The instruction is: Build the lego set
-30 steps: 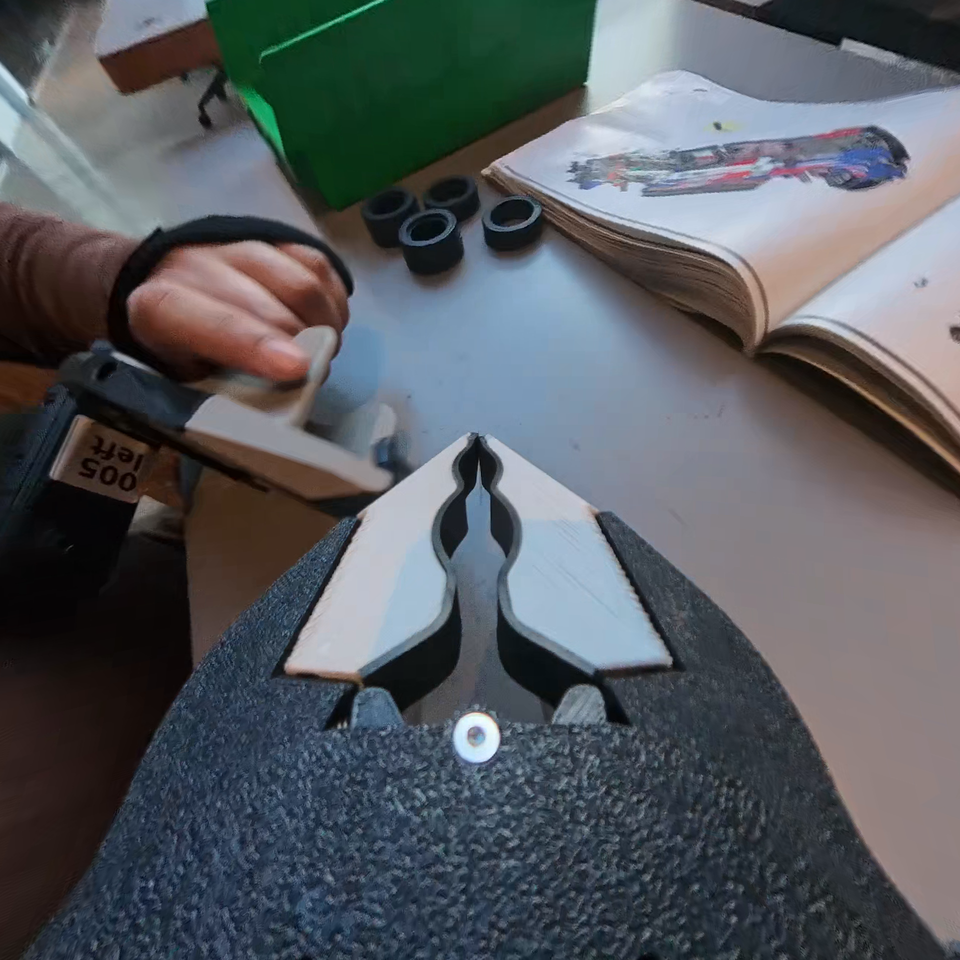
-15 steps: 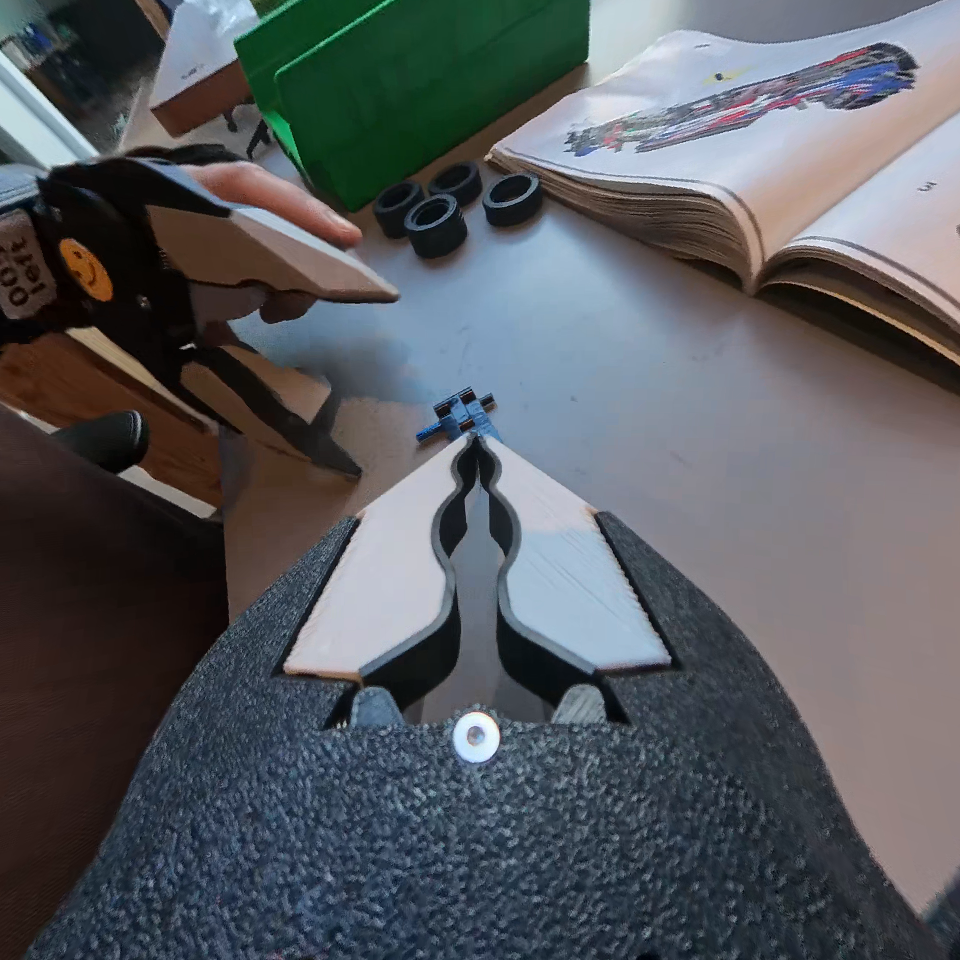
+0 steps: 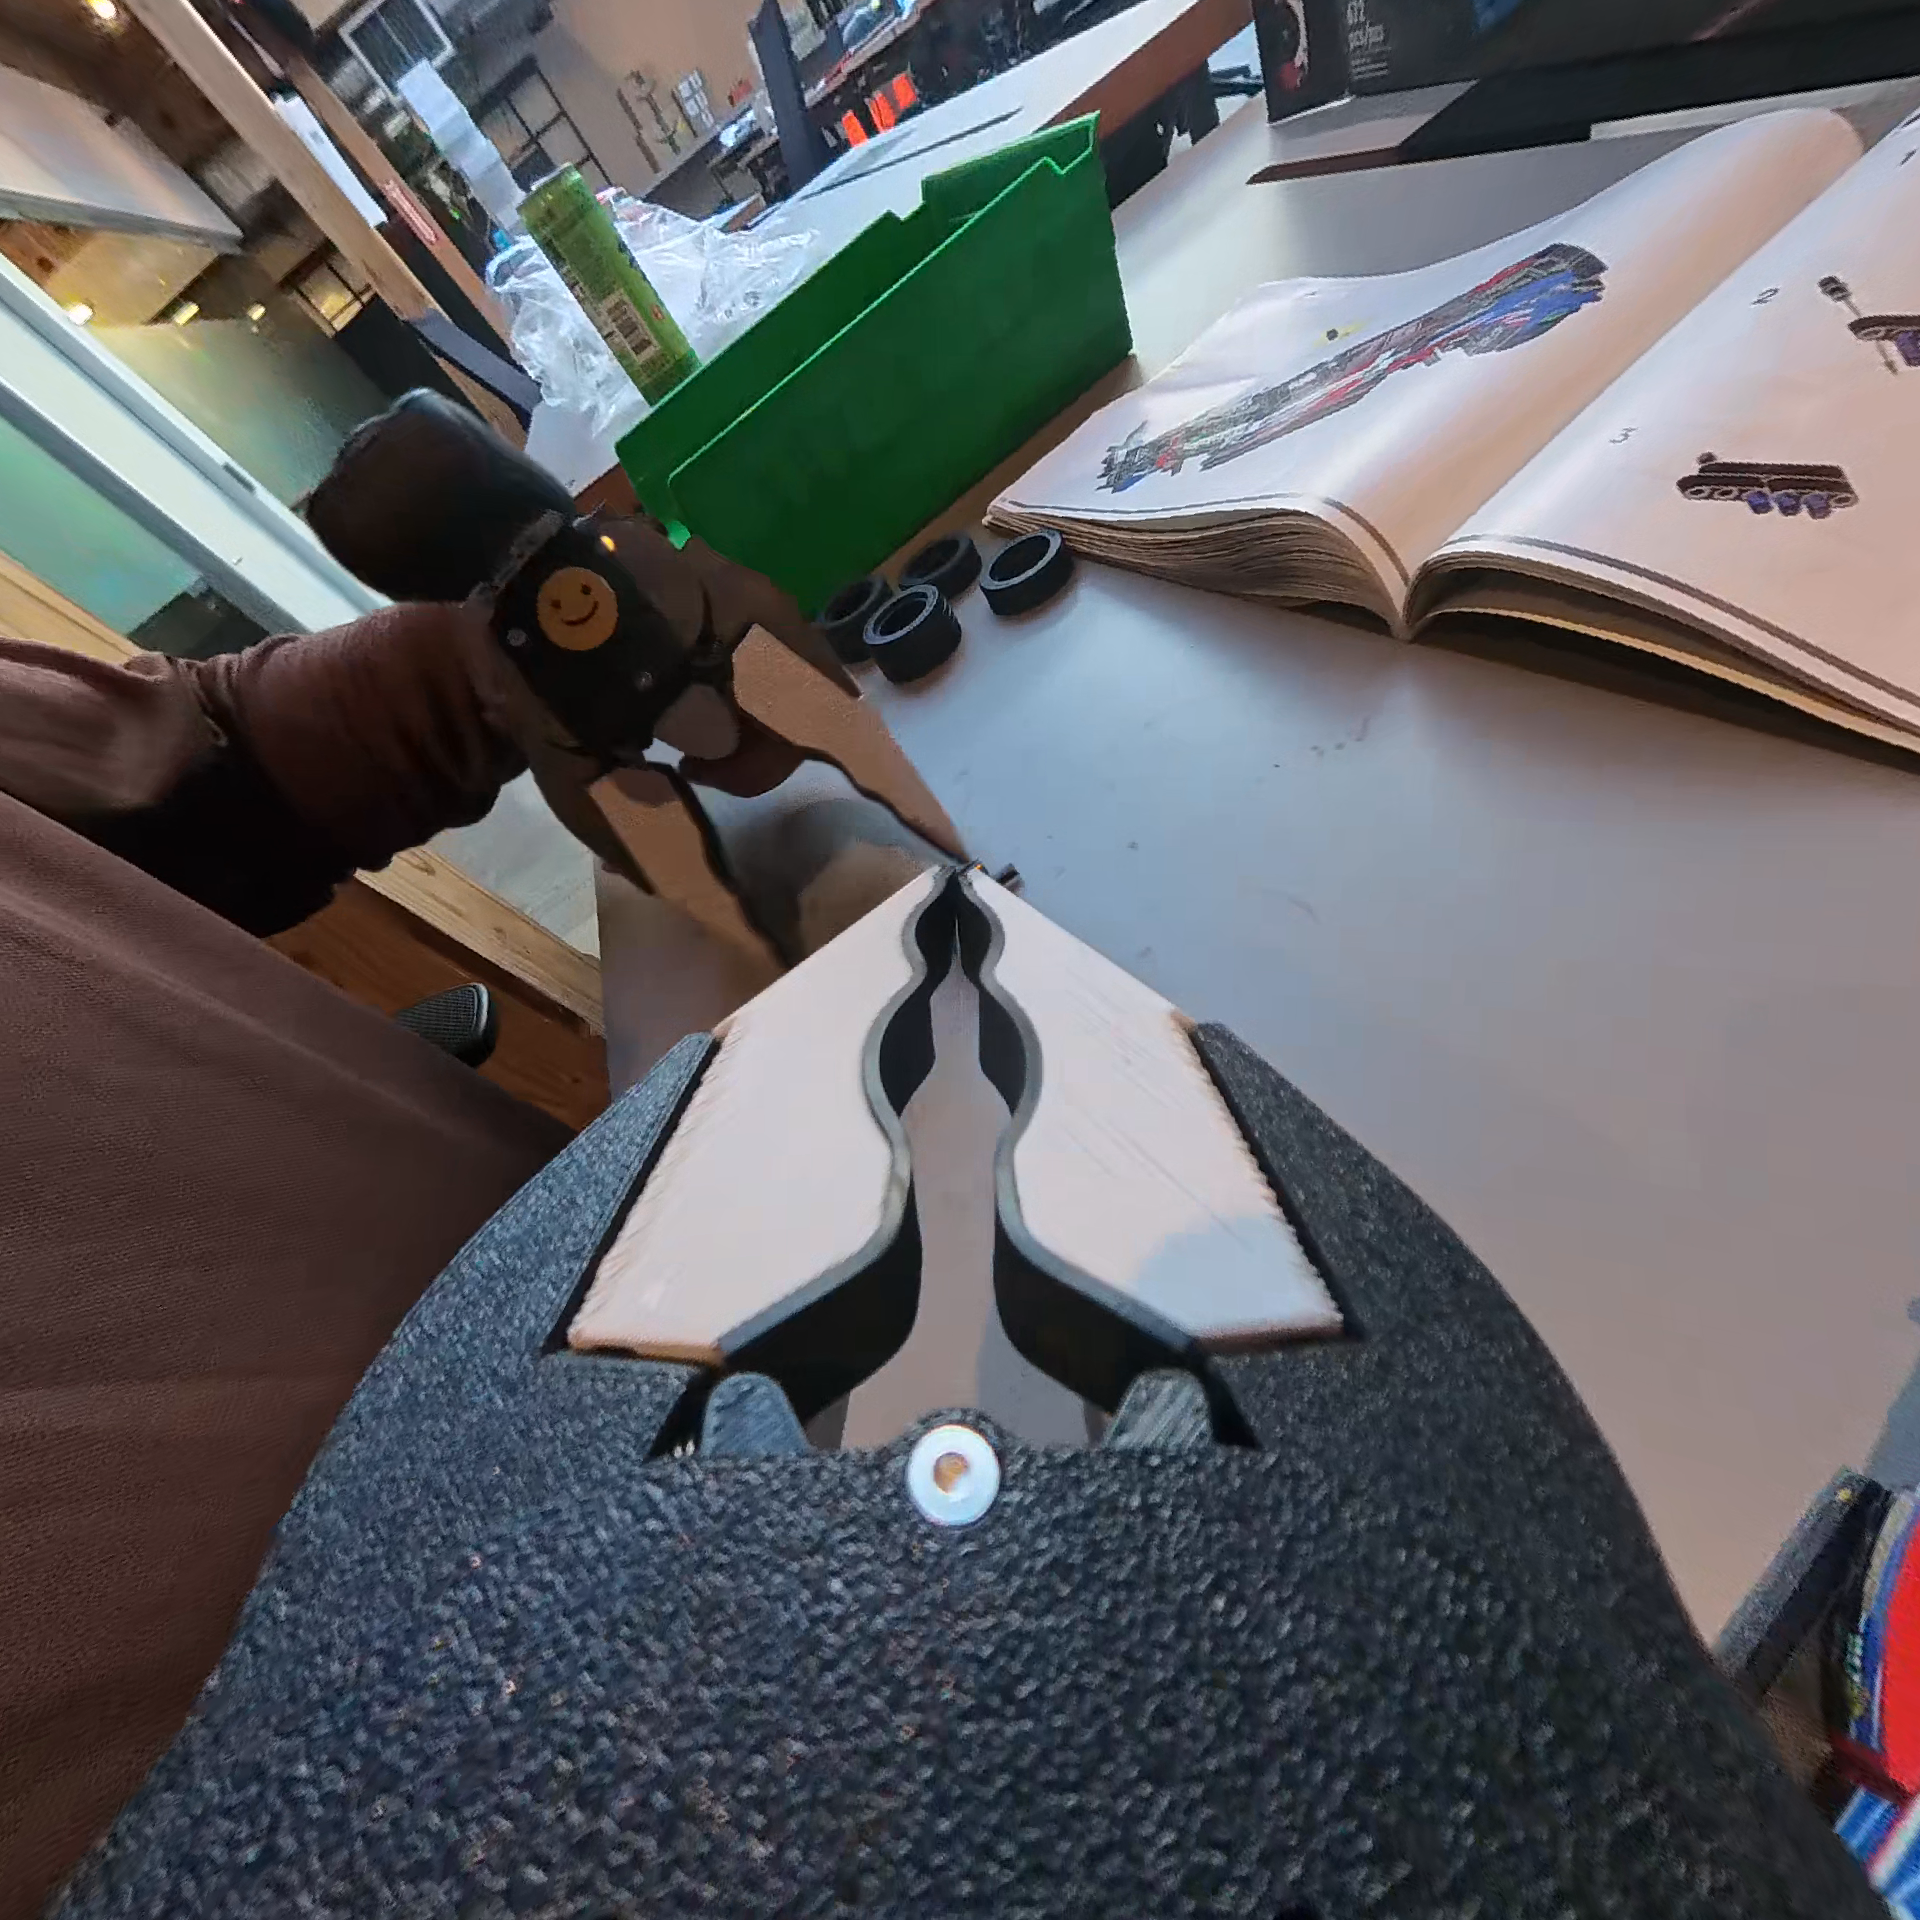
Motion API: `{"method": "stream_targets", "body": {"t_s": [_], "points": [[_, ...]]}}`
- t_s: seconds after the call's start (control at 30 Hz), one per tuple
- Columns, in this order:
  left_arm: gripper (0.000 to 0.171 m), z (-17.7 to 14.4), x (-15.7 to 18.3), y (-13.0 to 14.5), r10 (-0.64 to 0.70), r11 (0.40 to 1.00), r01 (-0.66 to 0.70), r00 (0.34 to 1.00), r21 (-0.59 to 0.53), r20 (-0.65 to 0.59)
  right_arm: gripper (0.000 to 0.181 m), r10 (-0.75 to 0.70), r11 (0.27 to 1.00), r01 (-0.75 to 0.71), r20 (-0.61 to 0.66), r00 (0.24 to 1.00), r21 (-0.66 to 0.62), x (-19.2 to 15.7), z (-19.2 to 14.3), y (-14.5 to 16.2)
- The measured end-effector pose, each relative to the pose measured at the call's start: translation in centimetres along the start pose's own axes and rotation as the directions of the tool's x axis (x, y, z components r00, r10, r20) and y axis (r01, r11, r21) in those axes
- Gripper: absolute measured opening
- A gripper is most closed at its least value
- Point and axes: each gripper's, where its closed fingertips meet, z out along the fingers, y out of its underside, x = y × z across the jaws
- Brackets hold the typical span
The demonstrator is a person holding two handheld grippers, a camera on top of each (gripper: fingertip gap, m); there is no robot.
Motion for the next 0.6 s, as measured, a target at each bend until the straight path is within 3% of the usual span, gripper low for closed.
{"method": "stream_targets", "body": {"t_s": [0.07,0.17,0.27,0.43,0.6], "points": [[0.099,0.1,1.5,0.3,-0.074,0.997,0.069,0.991,-0.042,-0.115,0.0,0.002,1.0,-0.002,0.003,1.0,0.003,0.0,-0.2,0.0],[0.099,-0.8,3.7,-0.9,-0.193,0.981,0.192,0.937,-0.033,-0.293,0.0,0.002,1.0,-0.002,0.007,1.0,0.002,0.0,-0.4,-0.1],[0.098,-1.1,2.9,-0.9,-0.267,0.963,0.261,0.91,-0.063,-0.318,0.0,-0.004,1.0,0.004,0.013,1.0,0.001,-0.1,-0.4,-0.2],[0.102,-0.6,0.1,-0.7,-0.267,0.963,0.268,0.931,-0.031,-0.25,0.0,0.004,1.0,-0.004,0.027,1.0,-0.006,-0.3,-0.2,0.0],[0.107,-0.4,2.0,-2.5,-0.284,0.953,0.301,0.878,-0.016,-0.386,0.0,0.073,0.997,-0.074,0.069,0.995,0.021,-0.5,-0.2,-0.2]]}}
